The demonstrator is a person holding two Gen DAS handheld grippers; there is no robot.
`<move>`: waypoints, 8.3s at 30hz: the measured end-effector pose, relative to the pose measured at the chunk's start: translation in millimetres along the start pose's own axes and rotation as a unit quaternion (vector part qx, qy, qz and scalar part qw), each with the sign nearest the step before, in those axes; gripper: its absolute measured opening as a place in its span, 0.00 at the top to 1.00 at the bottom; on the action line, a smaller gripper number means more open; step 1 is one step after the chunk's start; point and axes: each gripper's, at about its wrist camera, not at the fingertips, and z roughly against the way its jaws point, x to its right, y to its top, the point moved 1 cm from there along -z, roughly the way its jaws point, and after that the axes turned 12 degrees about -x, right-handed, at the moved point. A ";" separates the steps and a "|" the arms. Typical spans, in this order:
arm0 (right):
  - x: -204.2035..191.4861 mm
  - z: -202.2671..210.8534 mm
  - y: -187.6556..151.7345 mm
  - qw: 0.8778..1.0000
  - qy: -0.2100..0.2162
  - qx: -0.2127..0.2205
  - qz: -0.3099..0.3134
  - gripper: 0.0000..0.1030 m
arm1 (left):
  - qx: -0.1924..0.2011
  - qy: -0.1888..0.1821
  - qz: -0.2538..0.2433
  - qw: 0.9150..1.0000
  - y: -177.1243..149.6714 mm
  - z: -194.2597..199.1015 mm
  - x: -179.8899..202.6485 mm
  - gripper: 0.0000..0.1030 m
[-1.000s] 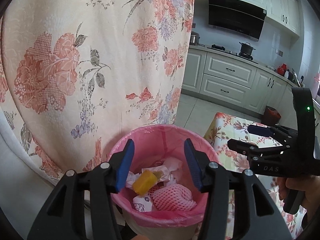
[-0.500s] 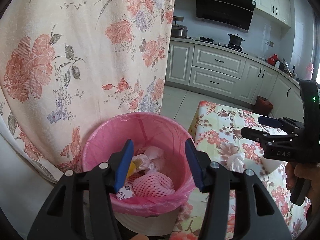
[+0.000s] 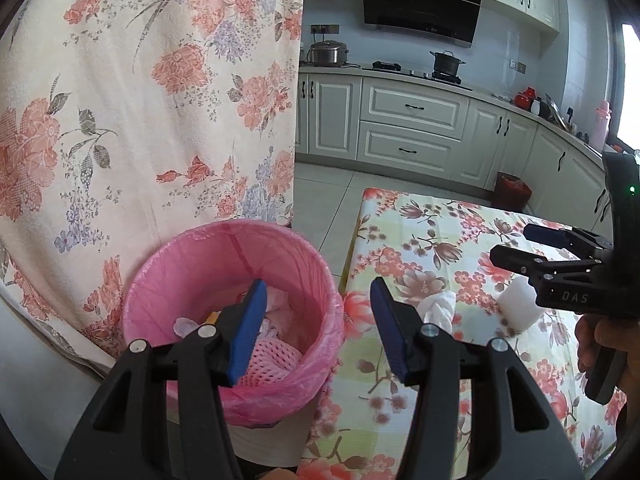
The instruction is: Collect trash
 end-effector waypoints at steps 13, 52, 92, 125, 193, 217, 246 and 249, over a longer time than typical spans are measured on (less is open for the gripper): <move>55.4 5.4 -21.6 0.999 -0.018 -0.001 -0.046 0.18 | -0.014 -0.012 -0.026 0.999 2.0 -13.7 37.3 0.47; 106.2 -30.8 -104.8 0.995 -0.053 -0.048 -0.074 0.20 | -0.122 -0.046 -0.087 0.988 -14.2 -134.4 129.1 0.46; 64.2 31.6 -103.5 0.995 -0.043 0.021 -0.092 0.52 | -0.048 -0.081 -0.068 0.993 -31.0 -35.3 121.9 0.82; -80.1 55.9 -24.3 0.998 0.008 0.051 -0.019 0.52 | 0.043 -0.020 0.017 0.999 -23.5 46.2 -40.0 0.82; -174.0 -104.7 94.3 0.991 0.092 -0.089 0.023 0.43 | -0.043 0.011 0.109 0.993 51.0 -41.1 -161.2 0.67; -153.7 -33.0 41.0 1.000 0.007 -0.006 0.015 0.26 | -0.016 0.028 0.108 0.994 -8.4 33.5 -145.2 0.28; -173.5 33.1 -20.6 1.000 0.001 0.023 0.020 0.18 | -0.021 0.037 0.092 0.995 -77.6 72.1 -117.8 0.07; -173.0 33.3 -20.7 1.000 0.001 0.023 0.019 0.18 | -0.019 0.038 0.094 0.995 -77.1 73.4 -119.8 0.07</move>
